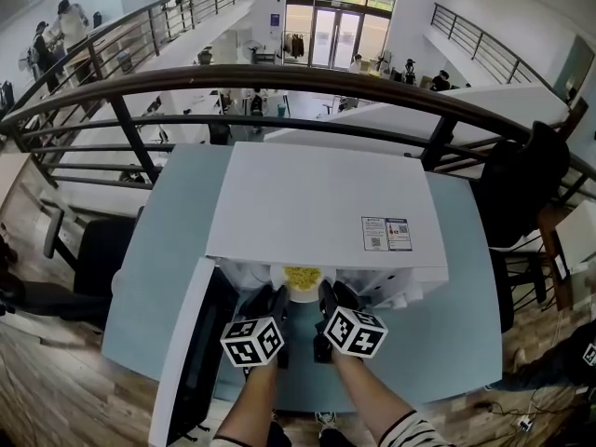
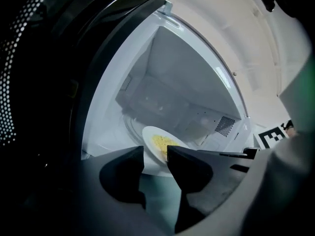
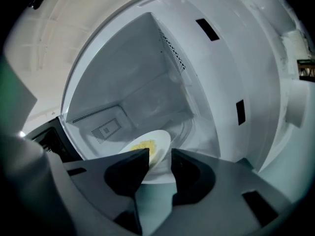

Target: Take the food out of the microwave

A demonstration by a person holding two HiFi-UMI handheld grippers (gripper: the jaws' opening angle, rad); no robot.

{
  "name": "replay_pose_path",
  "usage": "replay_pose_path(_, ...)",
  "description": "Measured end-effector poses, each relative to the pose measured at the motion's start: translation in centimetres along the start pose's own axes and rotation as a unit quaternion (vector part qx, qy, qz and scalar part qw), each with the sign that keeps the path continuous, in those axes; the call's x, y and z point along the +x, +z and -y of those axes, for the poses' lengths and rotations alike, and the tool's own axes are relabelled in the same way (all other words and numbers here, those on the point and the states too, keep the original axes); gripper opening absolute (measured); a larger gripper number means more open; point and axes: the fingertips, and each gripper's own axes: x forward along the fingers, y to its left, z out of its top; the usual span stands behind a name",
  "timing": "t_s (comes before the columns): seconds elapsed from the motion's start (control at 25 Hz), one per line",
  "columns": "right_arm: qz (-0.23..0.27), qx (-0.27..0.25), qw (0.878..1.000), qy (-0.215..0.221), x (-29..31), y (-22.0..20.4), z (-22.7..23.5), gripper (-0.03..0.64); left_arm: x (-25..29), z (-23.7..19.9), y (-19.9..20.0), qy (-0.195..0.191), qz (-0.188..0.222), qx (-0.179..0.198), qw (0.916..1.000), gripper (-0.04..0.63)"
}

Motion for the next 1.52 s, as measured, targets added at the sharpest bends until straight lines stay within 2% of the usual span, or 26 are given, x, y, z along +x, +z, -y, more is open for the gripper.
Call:
replay_pose_path(0.24, -0.011, 0.049, 0.998, 0.031, 0.3, -0.3, -0.2, 0.122, 0.2, 0.0, -0.3, -0.015, -0.003, -0.047, 0.9988, 0.129)
replay_pose_path(0.44, -0.012, 0.050, 0.998, 0.031, 0.1, -0.4, -0.4, 0.114, -0.1, -0.1, -0.4, -0.019, -0.007, -0.065, 0.9977, 0.108)
replay_pose_path(1.04, -0.014, 0.052, 0.998, 0.037, -2.7, -1.7, 0.1, 0.100, -2.5, 1.3, -1.8, -0.023, -0.008, -0.050, 0.9984, 0.089)
replay_pose_path(1.52, -0.010, 0.036, 0.998, 0.054, -7.5, -1.8, -0.1, 0.095, -6.4, 4.4, -3.3, -0.021, 0.005, -0.048, 0.9986, 0.089)
